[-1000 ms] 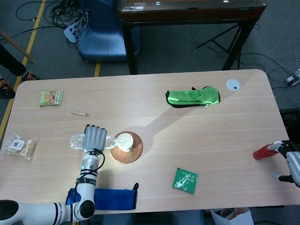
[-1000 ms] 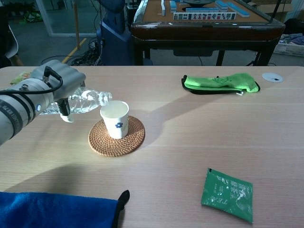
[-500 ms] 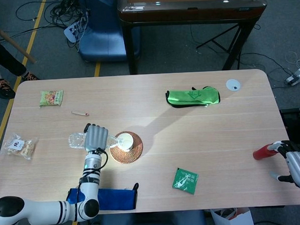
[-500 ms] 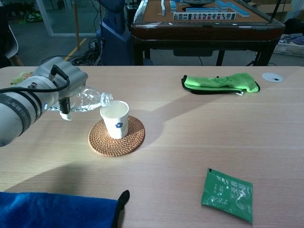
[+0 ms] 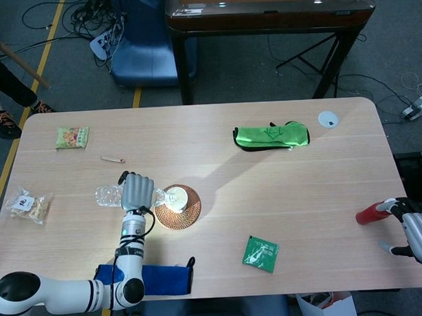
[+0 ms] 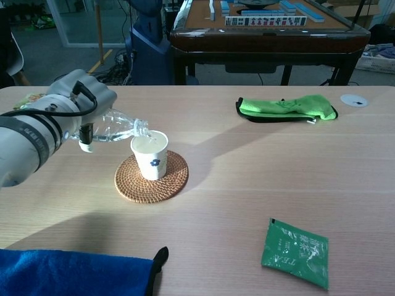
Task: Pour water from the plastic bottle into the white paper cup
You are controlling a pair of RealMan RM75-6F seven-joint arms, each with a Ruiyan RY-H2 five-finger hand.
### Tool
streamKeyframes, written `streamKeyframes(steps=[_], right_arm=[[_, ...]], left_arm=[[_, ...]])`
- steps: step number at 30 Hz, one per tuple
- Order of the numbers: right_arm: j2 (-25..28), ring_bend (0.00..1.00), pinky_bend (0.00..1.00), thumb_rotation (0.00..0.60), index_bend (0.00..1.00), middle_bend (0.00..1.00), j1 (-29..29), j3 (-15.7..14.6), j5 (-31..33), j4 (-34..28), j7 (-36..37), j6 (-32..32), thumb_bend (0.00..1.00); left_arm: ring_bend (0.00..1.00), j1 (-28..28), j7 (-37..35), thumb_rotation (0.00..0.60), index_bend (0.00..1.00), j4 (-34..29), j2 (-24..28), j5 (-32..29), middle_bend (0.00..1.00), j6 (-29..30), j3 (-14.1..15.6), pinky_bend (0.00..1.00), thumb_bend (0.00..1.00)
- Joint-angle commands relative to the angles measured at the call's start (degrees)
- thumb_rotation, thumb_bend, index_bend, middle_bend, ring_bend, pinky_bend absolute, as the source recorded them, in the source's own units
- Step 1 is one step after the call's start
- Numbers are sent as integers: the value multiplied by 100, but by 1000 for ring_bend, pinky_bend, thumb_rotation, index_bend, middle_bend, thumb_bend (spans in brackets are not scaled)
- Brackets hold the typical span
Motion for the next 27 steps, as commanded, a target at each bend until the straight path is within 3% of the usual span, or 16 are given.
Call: streamKeyframes(steps=[1, 27], right_arm=[[4, 157, 241, 600, 331, 303, 0, -3, -7, -7, 0, 0, 131], [12, 157, 241, 600, 331, 303, 7, 2, -9, 1, 44, -16, 131]], left_arm=[[562, -29, 47, 600, 709, 4, -14, -27, 824, 39, 4, 456, 8], [562, -105, 181, 600, 712, 143, -31, -198, 826, 114, 81, 459, 9]])
